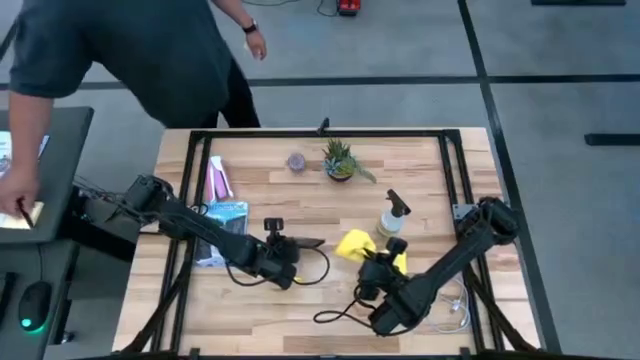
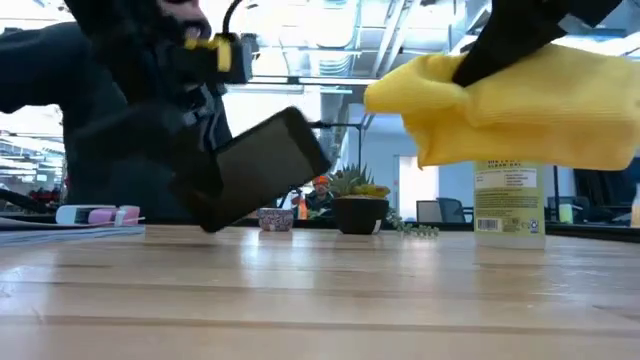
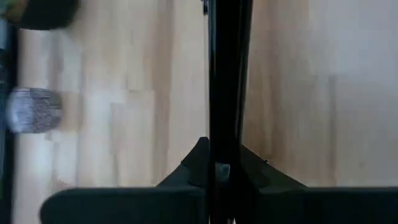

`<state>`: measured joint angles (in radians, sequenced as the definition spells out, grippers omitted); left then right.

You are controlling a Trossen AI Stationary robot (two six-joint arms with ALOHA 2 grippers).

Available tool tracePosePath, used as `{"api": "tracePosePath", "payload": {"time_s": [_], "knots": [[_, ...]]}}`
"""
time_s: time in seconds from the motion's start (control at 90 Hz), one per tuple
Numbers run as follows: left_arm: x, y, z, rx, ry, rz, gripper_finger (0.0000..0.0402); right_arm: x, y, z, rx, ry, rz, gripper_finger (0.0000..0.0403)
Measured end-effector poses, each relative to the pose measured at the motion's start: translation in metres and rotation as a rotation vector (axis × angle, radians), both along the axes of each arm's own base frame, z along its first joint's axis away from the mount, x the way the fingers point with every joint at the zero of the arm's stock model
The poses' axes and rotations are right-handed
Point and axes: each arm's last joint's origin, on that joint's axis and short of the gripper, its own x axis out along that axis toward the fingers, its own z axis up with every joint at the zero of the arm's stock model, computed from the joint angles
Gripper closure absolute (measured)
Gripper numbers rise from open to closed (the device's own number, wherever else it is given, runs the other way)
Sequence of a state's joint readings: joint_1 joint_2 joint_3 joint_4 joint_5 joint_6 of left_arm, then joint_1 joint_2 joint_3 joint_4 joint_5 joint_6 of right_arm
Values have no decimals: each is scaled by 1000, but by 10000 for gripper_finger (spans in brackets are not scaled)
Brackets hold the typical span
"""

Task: Apply microfiber cloth
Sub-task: Wipe the cellphone with the microfiber cloth

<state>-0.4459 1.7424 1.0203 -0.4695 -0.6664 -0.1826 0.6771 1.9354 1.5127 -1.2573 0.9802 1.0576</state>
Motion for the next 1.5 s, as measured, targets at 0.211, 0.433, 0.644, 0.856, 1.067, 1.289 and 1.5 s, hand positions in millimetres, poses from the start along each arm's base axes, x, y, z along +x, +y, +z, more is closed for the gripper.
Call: {"api": "tracePosePath", "payload": {"time_s": [0.211,0.433,0.644,0.856,1.067,1.289,1.5], "knots": [[1,-8,-24,142,67,-20,391,3,-1,0,-5,-19,0,403],[12,-14,-19,90,58,-43,357,3,-2,0,-7,-18,0,403],[16,-21,-18,-72,85,-121,263,6,-2,0,8,-35,-6,403],[11,-24,-9,-120,84,-129,218,17,0,-9,75,8,65,403],[6,-24,9,-101,67,-189,214,32,-5,-25,145,-3,138,403],[9,-3,12,-76,85,-206,214,65,-23,-28,249,-2,295,403],[5,26,-12,-143,136,-173,214,94,-52,-21,340,-76,365,403]]}}
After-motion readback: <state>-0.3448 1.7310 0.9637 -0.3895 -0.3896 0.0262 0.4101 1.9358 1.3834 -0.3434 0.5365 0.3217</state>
